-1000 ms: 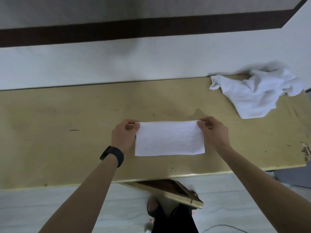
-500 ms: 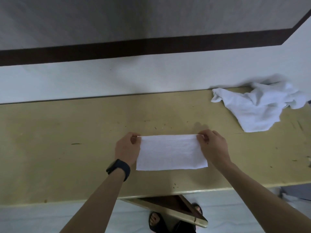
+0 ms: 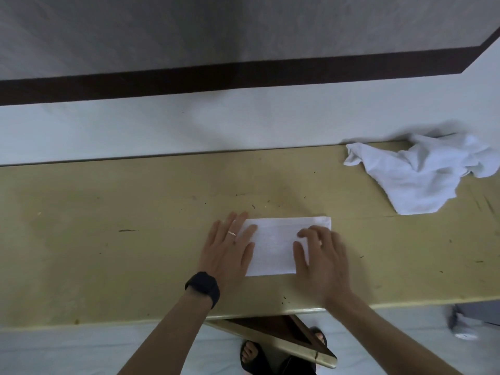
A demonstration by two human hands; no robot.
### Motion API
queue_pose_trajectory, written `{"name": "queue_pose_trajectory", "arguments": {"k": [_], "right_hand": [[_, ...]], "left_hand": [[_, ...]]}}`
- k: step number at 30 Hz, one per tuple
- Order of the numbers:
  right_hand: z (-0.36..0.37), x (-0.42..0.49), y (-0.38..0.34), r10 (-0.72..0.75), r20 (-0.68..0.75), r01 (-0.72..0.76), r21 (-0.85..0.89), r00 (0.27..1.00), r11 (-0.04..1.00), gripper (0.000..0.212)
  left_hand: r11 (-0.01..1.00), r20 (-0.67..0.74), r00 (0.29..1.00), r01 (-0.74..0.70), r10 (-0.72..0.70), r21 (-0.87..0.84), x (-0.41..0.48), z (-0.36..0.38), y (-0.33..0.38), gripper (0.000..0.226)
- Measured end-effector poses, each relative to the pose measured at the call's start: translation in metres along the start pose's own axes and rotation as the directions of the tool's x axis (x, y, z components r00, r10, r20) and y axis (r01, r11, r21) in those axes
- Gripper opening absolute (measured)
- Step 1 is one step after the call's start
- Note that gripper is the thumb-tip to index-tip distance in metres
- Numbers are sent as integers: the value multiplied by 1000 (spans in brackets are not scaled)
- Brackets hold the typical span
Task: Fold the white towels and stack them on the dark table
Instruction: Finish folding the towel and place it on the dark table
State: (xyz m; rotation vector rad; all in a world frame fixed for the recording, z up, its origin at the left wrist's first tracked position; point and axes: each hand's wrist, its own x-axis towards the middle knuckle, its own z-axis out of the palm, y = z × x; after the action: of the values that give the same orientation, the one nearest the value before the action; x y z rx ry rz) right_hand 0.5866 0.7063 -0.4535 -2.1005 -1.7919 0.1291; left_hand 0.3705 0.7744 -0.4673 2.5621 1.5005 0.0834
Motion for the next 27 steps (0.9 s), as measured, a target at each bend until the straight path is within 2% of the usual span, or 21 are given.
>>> {"name": "queue_pose_trajectory", "arguments": {"k": [2,4,8,11,16,18,20,23,25,27], "right_hand": [[14,-6,-2,-7,49,10,-55,999,998,22],[22,-3,8,2,96,6,-86,995,996,18],[23,14,24,-171,155,184,-74,973,980,21],[17,44,26,-243,261,289,-155,934,945,34],[15,89,15,-190,462,284,-143,866,948,58],[16,92,11,-197,472,276,-103,859,956,63],[10,79,7,-243,368,279,-48,898,959,55],[2,32,7,-352,241,351,50,904,935,39],[-3,0,8,-458,258,450,91,851,888,48],[-3,-26,14,-540,346,539,107,767,835,65]], "left_hand": [[1000,68,998,-2,1,17,-2,6,-2,40],[998,118,991,67,-67,4,-7,7,-7,42],[989,134,980,140,-145,48,-26,2,-6,43],[977,104,971,209,-213,54,-34,-7,4,42],[972,160,961,214,-227,95,-44,-17,15,46],[978,206,956,199,-207,60,-46,-21,21,47],[982,185,964,186,-190,40,-49,-23,21,47],[998,52,999,13,-15,54,-61,-20,12,52],[981,87,980,-183,177,67,-71,-9,3,65],[950,144,949,-295,280,100,-78,-1,-2,82]]}}
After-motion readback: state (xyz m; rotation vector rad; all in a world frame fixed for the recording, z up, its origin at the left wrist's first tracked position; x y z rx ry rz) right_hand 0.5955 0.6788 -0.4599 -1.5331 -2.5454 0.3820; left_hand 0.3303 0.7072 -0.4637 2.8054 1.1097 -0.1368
